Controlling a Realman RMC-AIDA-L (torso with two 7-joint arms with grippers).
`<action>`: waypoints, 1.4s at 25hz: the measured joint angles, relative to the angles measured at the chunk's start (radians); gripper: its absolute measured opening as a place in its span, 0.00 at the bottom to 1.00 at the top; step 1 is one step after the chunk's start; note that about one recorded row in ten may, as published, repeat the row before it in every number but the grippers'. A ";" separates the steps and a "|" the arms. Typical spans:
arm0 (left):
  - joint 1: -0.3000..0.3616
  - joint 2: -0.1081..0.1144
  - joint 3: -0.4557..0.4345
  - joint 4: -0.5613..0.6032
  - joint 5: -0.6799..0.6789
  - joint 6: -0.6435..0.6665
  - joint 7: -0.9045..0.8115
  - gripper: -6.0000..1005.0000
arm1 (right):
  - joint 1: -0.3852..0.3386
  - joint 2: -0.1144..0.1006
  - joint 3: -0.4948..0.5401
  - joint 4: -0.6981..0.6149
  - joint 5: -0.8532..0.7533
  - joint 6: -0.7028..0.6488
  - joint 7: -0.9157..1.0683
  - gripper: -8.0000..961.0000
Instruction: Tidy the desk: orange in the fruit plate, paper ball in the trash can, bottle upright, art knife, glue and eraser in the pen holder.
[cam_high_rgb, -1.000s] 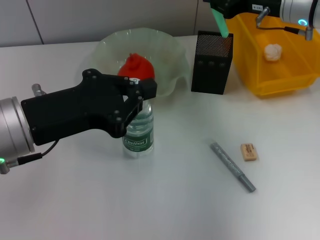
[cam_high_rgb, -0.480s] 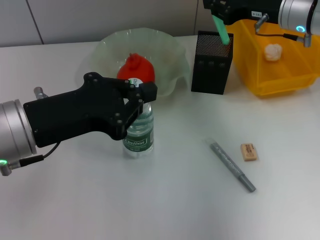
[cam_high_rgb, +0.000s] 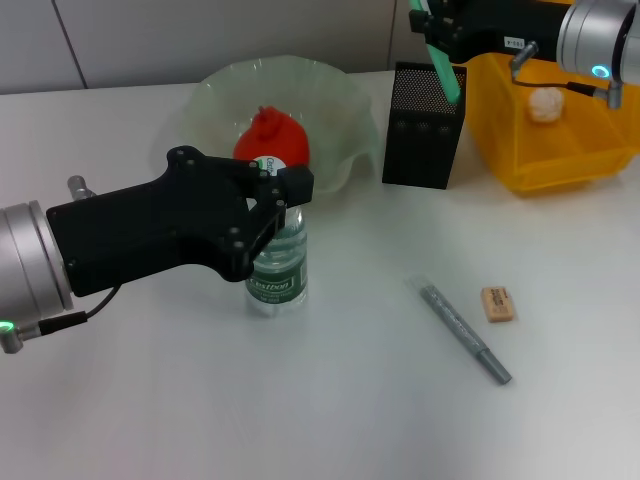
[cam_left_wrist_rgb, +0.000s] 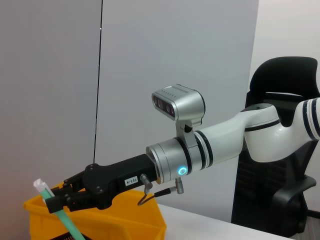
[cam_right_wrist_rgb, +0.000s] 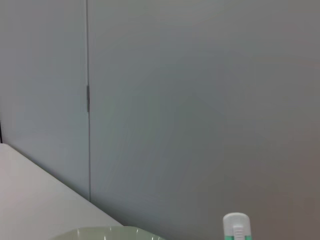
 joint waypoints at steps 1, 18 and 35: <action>0.000 0.000 0.000 0.000 0.000 0.000 0.000 0.00 | -0.001 0.000 0.003 -0.002 0.000 -0.001 0.012 0.21; -0.001 0.000 0.000 -0.002 0.000 0.000 0.001 0.00 | 0.014 -0.009 -0.036 -0.021 -0.039 -0.055 0.137 0.26; 0.000 0.001 -0.008 -0.002 -0.014 -0.010 0.002 0.00 | -0.064 0.008 -0.076 -0.220 -0.038 0.034 0.384 0.37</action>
